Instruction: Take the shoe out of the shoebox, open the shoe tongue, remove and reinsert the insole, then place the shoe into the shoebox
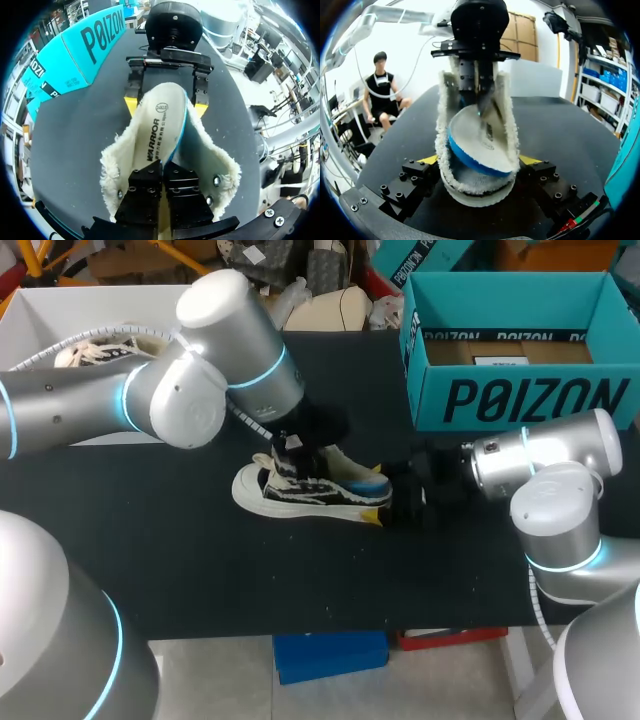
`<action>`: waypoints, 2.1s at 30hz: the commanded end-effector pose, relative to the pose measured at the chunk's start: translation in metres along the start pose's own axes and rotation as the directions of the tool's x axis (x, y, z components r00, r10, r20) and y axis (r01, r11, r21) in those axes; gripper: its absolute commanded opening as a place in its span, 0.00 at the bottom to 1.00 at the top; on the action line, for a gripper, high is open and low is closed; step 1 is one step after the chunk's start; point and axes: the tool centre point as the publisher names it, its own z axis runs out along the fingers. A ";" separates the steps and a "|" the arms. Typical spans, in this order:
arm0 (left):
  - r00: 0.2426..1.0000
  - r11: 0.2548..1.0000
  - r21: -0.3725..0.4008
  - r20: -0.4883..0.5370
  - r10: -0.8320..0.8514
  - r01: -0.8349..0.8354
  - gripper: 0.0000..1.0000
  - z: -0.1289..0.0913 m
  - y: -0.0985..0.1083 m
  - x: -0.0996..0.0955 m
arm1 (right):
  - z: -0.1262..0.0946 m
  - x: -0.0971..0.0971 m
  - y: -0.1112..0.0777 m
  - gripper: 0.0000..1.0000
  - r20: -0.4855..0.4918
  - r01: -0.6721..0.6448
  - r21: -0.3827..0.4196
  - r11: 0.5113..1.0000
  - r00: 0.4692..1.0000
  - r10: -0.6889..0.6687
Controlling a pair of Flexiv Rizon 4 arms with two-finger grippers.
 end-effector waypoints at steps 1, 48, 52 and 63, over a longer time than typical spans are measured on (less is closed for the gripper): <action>1.000 1.000 0.023 0.002 0.013 -0.013 0.00 -0.005 -0.004 0.001 | 0.007 0.004 0.000 0.00 -0.002 0.000 0.001 1.000 1.000 0.000; 0.916 0.980 -0.071 0.346 0.201 -0.188 0.71 0.034 -0.028 0.022 | 0.007 0.004 0.000 0.00 -0.002 0.000 0.001 1.000 1.000 0.000; 0.905 0.981 -0.063 0.379 0.191 -0.181 0.65 0.038 -0.030 0.019 | 0.007 0.004 0.000 0.00 -0.002 0.000 0.001 1.000 1.000 0.000; 0.898 0.978 -0.016 0.395 0.197 -0.208 0.58 0.038 -0.045 0.011 | 0.007 0.004 0.000 0.00 -0.002 0.000 0.001 1.000 1.000 0.000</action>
